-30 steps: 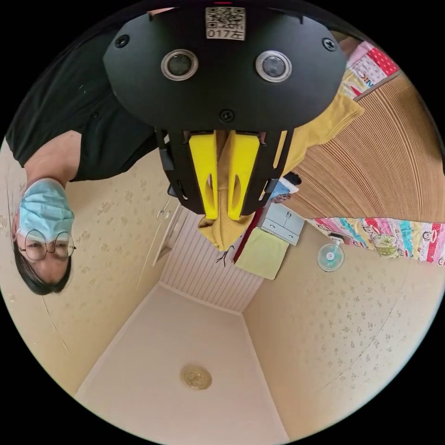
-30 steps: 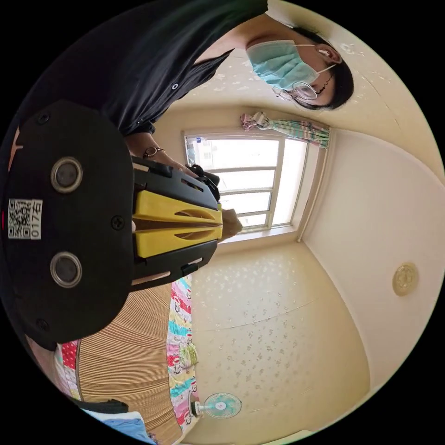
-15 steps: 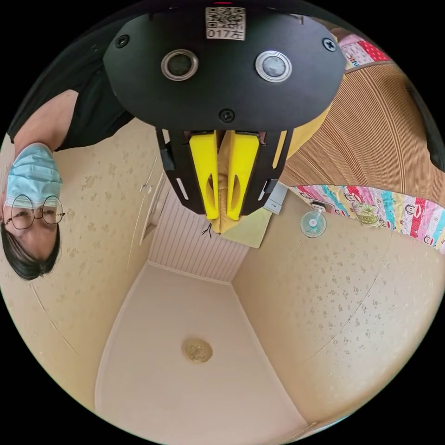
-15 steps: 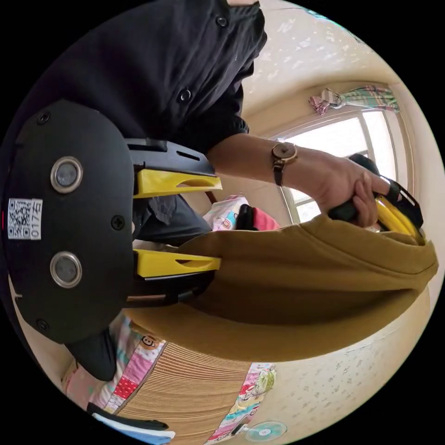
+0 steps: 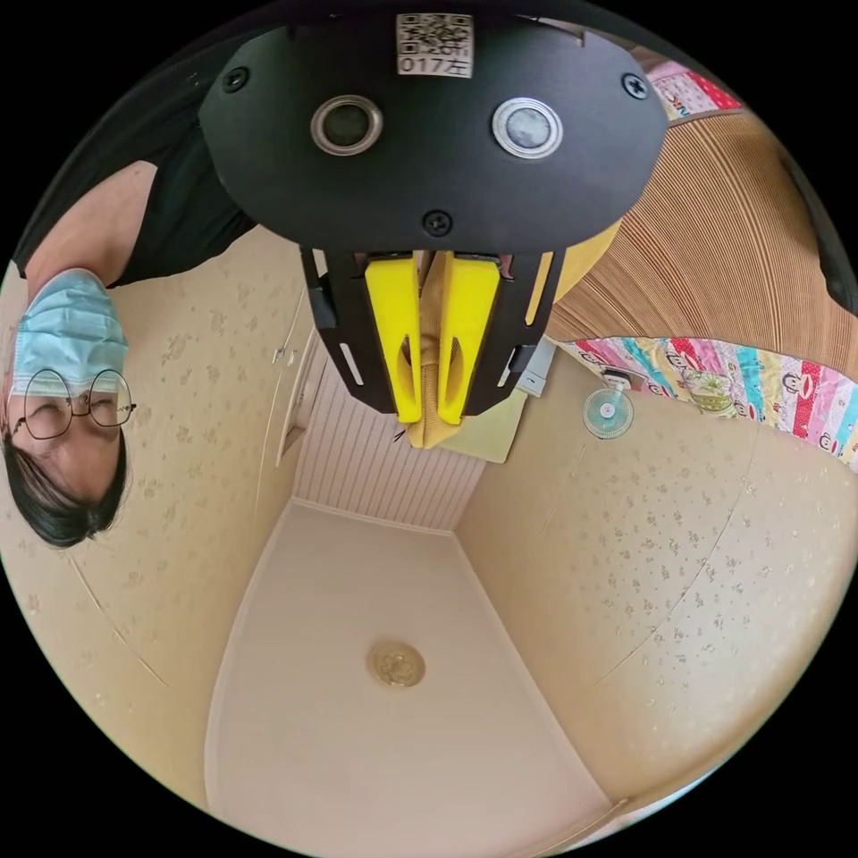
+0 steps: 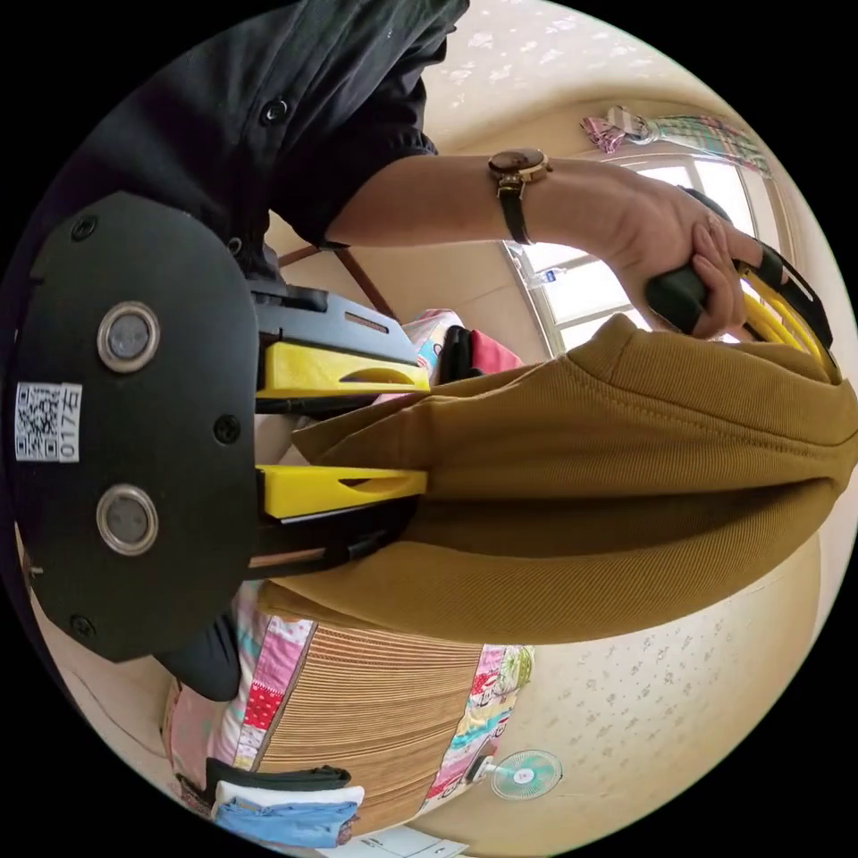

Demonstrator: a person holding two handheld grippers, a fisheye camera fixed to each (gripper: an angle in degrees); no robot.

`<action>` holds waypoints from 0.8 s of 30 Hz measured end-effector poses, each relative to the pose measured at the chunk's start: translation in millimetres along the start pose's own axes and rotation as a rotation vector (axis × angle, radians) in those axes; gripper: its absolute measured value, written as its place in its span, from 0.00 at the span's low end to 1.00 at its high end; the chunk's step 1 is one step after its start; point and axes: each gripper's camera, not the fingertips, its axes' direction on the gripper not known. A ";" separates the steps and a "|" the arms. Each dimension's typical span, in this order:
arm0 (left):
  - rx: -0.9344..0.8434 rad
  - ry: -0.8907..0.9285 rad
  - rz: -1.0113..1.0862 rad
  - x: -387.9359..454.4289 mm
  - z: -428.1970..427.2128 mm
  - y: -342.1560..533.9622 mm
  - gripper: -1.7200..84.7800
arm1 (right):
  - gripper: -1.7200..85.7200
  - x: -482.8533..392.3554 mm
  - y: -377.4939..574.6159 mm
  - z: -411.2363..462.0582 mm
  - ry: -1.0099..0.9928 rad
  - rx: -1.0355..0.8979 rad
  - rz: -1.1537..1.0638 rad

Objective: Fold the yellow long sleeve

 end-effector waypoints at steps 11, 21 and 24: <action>0.077 -0.095 -0.039 -20.2 -52.7 16.2 0.05 | 0.05 40.6 15.3 -101.1 0.410 0.254 0.065; -0.166 -0.003 0.058 -11.8 -105.2 22.1 0.06 | 0.05 49.1 43.1 -263.7 0.421 0.766 0.108; -0.175 -0.038 0.136 21.9 -119.2 17.7 0.05 | 0.05 24.1 50.7 -296.0 0.401 0.891 0.020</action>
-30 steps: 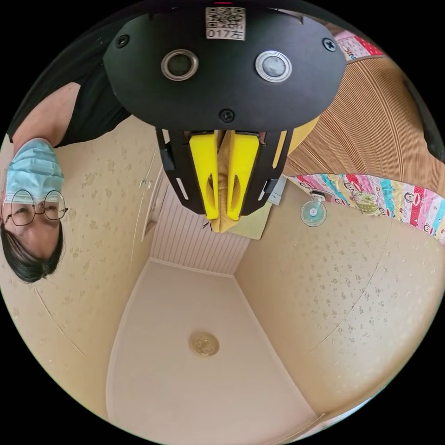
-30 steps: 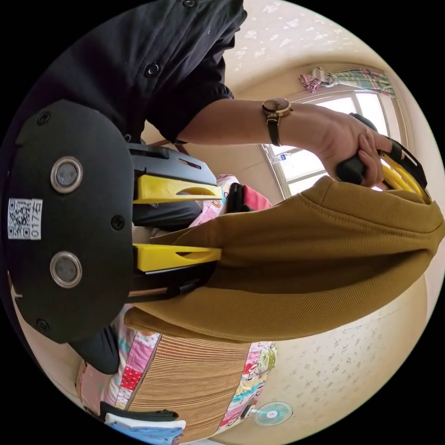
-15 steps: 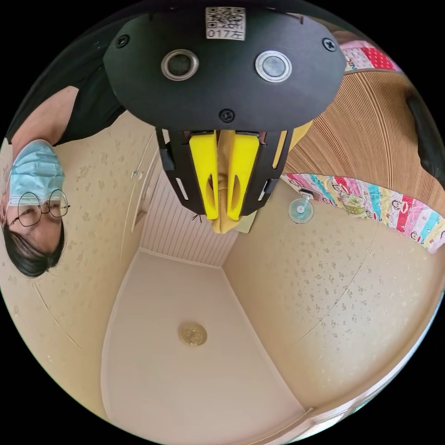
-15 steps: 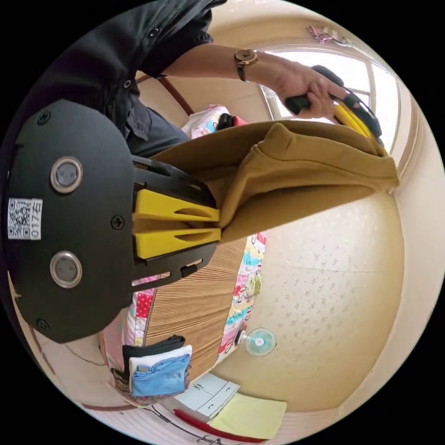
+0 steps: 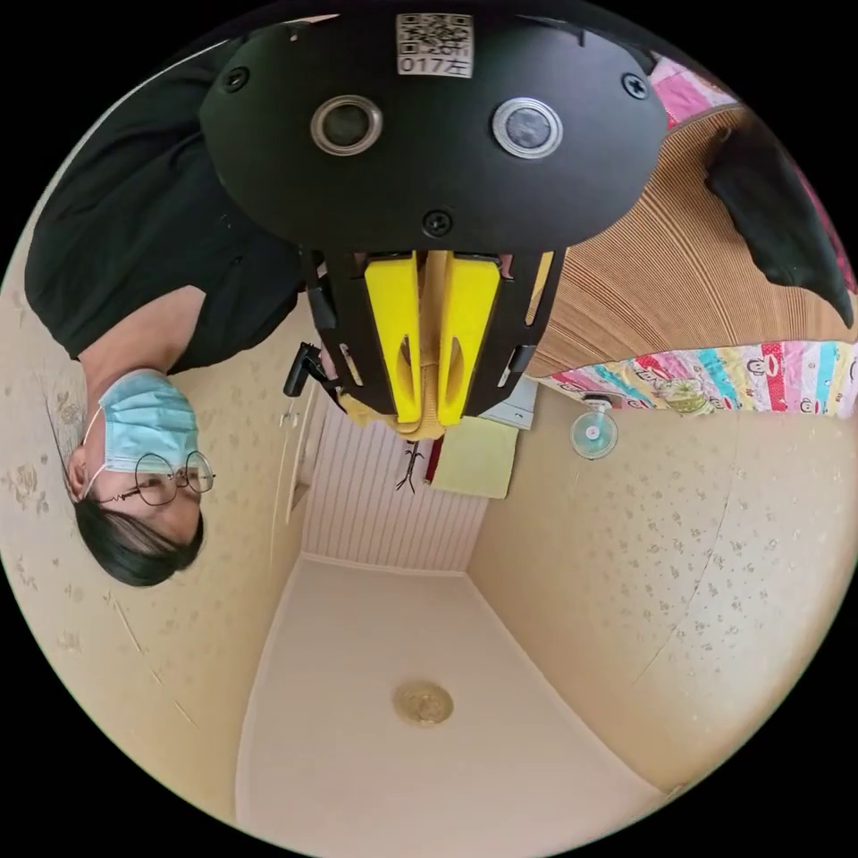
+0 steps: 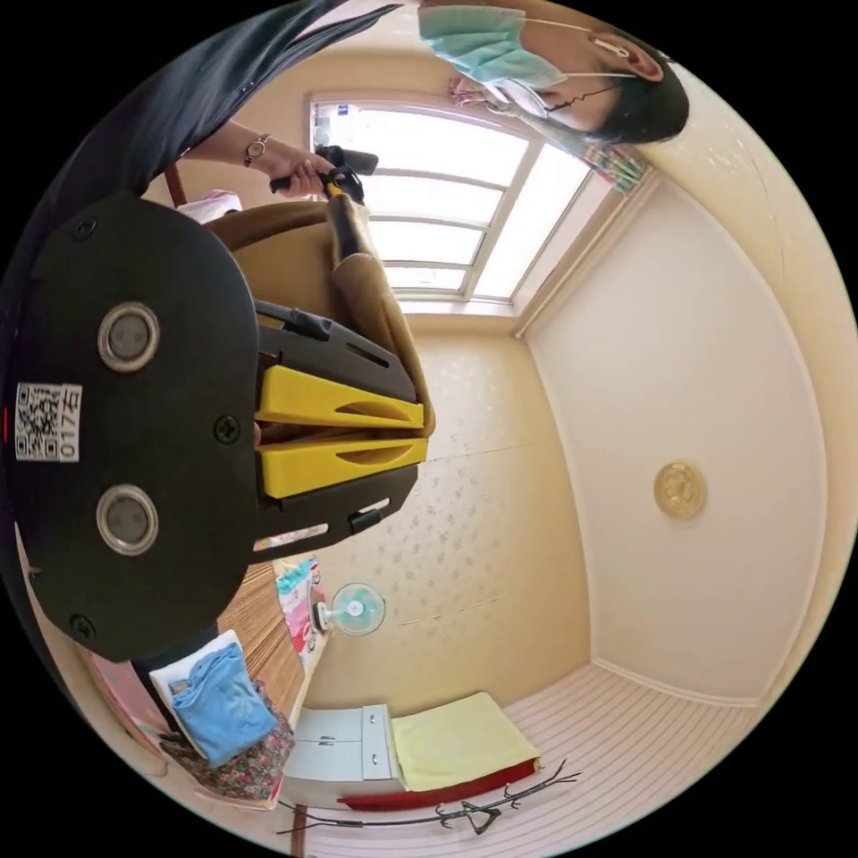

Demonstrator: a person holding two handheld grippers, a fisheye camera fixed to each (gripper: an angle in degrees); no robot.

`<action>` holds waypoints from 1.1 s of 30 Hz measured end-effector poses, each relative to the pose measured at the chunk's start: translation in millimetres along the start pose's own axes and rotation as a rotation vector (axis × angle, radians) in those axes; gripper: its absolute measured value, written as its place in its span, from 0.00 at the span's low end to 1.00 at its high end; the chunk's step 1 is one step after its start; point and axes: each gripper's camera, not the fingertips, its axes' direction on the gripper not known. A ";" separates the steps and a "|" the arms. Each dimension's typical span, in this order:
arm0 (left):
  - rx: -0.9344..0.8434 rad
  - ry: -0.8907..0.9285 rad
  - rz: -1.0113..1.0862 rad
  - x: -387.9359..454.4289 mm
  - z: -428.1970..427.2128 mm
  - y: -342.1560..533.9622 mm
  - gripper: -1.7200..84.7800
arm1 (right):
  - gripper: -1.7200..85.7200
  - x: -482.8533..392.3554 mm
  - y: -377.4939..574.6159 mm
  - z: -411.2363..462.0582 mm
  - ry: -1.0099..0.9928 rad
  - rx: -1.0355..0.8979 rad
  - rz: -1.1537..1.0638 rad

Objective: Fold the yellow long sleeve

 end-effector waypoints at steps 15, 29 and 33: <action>0.079 0.154 0.375 142.3 -39.5 3.6 0.03 | 0.05 -83.9 -5.1 -126.7 0.191 0.472 -0.241; 0.070 0.532 0.265 147.4 -38.0 31.4 0.04 | 0.05 -116.9 14.3 -135.4 0.224 0.371 -0.356; 0.121 0.594 0.223 139.3 -41.6 44.6 0.04 | 0.05 -115.6 20.8 -133.0 0.156 0.317 -0.360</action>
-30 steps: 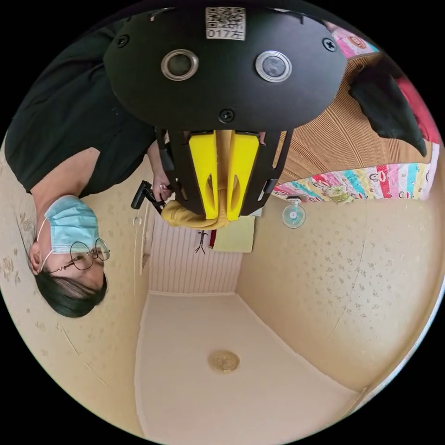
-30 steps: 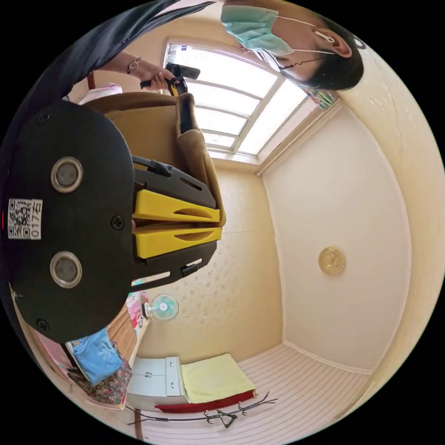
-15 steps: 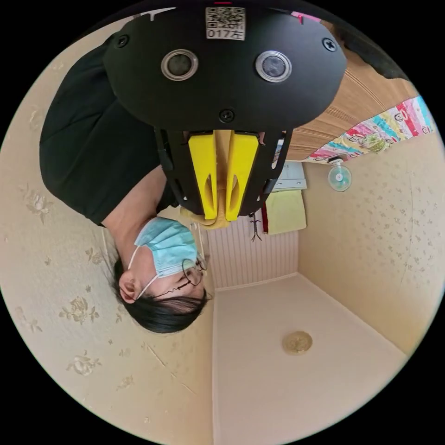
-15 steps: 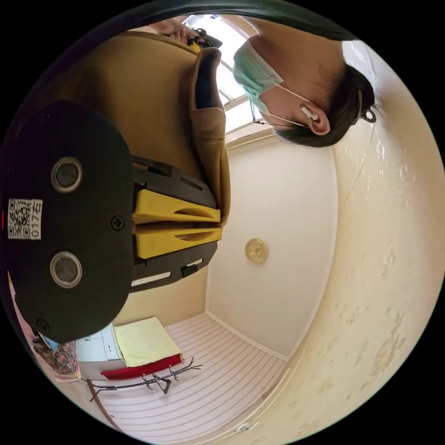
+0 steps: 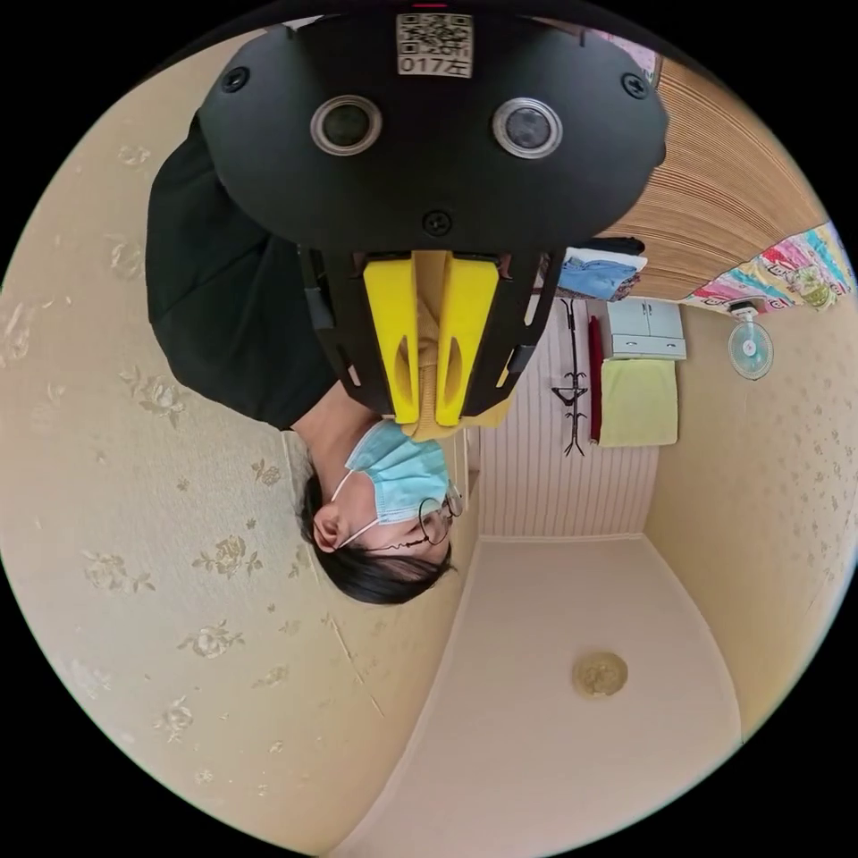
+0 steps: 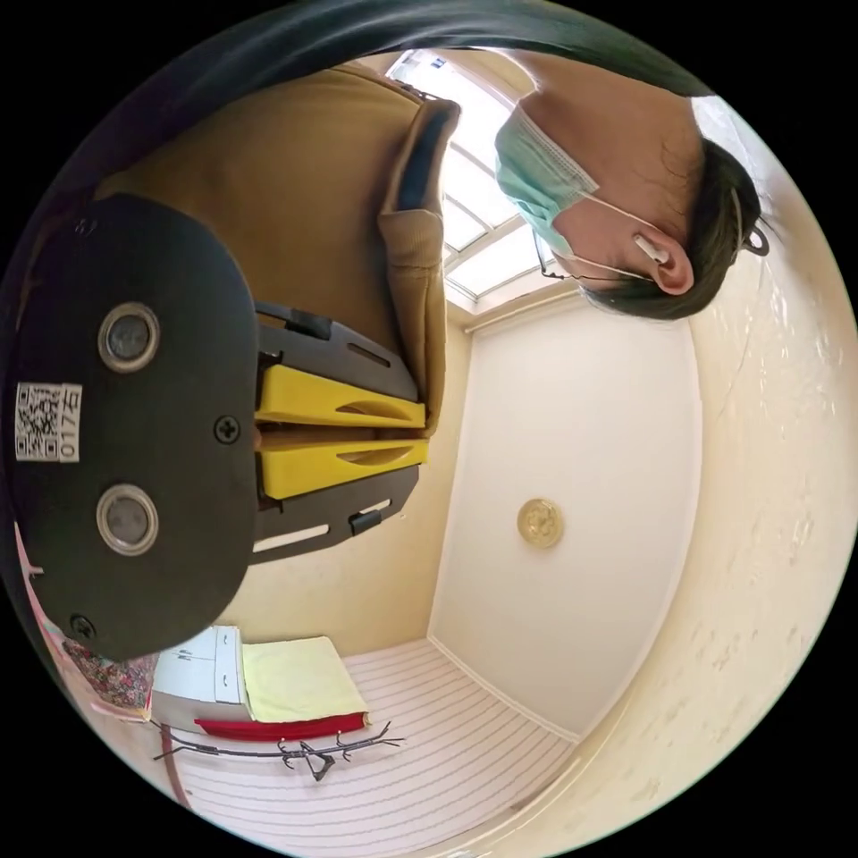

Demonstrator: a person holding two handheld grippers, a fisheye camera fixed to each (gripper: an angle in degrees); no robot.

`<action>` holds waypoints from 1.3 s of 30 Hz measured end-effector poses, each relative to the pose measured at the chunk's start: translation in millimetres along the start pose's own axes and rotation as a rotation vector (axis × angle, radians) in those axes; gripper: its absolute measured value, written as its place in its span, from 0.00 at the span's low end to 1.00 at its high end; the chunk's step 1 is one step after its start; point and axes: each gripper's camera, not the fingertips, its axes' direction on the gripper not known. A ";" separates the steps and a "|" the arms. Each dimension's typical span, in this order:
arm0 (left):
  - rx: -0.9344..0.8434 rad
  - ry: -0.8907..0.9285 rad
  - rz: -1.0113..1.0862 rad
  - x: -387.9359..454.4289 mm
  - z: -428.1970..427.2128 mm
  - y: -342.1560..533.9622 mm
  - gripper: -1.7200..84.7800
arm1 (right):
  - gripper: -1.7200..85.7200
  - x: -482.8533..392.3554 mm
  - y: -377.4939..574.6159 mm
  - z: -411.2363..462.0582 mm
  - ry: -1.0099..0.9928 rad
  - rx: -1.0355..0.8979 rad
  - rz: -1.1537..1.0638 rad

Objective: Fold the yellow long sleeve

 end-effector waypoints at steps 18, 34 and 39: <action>-0.015 -0.004 0.151 42.0 7.0 -18.5 0.05 | 0.07 -1.2 -4.3 -1.4 -0.268 -0.082 0.044; 0.050 -0.252 0.037 22.7 1.4 -37.7 0.05 | 0.06 -23.2 -17.4 47.5 -0.316 -0.147 0.073; 0.080 -0.406 -0.101 -28.6 2.4 -106.7 0.05 | 0.06 -42.5 -45.5 80.2 -0.148 -0.095 0.039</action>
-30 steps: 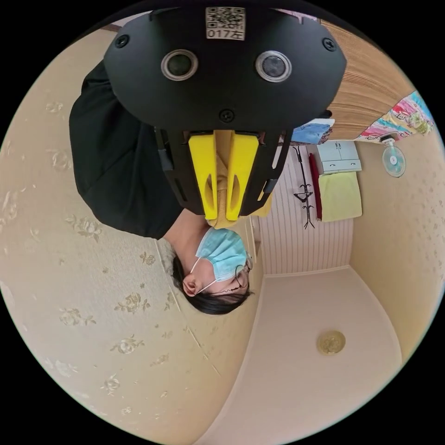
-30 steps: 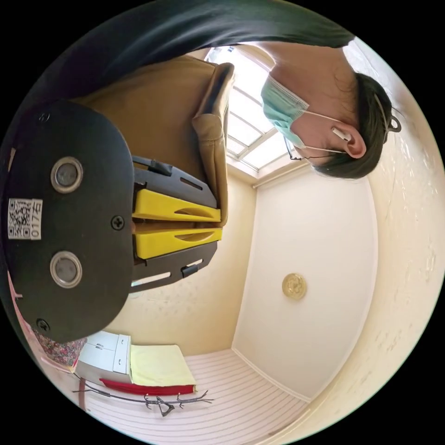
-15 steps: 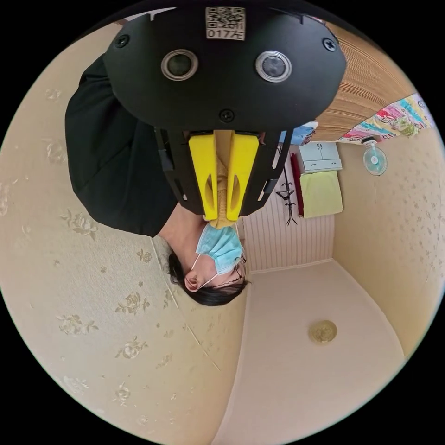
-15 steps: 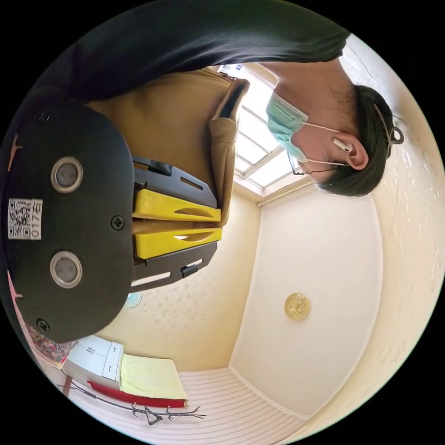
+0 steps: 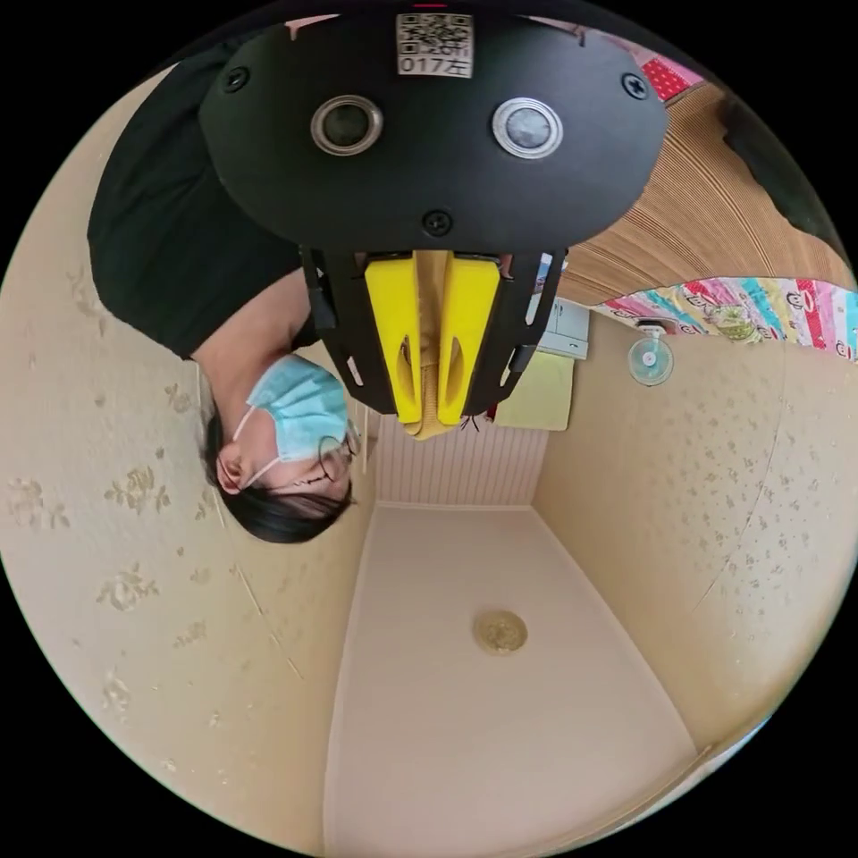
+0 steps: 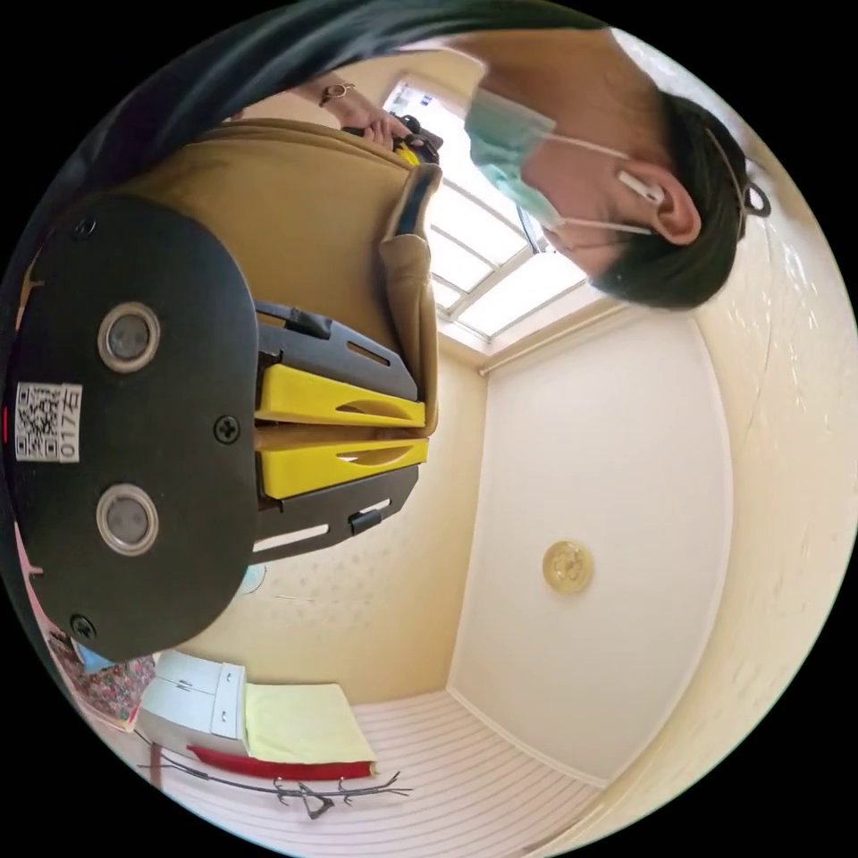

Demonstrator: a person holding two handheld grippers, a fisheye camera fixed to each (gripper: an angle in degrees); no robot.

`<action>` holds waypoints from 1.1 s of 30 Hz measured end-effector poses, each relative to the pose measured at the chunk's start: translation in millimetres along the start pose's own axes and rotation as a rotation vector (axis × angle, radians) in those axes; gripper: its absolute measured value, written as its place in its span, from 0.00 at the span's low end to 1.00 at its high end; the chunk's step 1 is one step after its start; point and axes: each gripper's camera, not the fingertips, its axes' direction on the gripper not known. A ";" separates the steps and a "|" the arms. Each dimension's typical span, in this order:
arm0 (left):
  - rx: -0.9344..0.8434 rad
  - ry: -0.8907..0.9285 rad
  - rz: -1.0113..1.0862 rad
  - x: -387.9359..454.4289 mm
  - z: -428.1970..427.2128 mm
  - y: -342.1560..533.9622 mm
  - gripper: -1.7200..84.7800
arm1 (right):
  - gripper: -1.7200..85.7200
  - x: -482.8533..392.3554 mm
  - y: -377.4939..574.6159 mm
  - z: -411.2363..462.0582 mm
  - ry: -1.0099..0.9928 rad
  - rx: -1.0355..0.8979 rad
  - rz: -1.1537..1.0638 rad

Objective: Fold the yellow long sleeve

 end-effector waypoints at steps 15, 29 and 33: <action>-0.303 -0.670 -0.732 -426.0 81.8 53.2 0.13 | 0.09 47.8 233.4 409.9 0.130 -0.957 0.030; -0.511 -0.753 -1.037 -284.0 -44.7 348.6 0.16 | 0.17 -15.4 423.4 161.7 -0.561 -1.355 0.823; -0.367 -0.762 -1.130 -262.4 -68.3 375.4 0.16 | 0.18 -56.7 411.9 188.0 -0.610 -1.428 0.594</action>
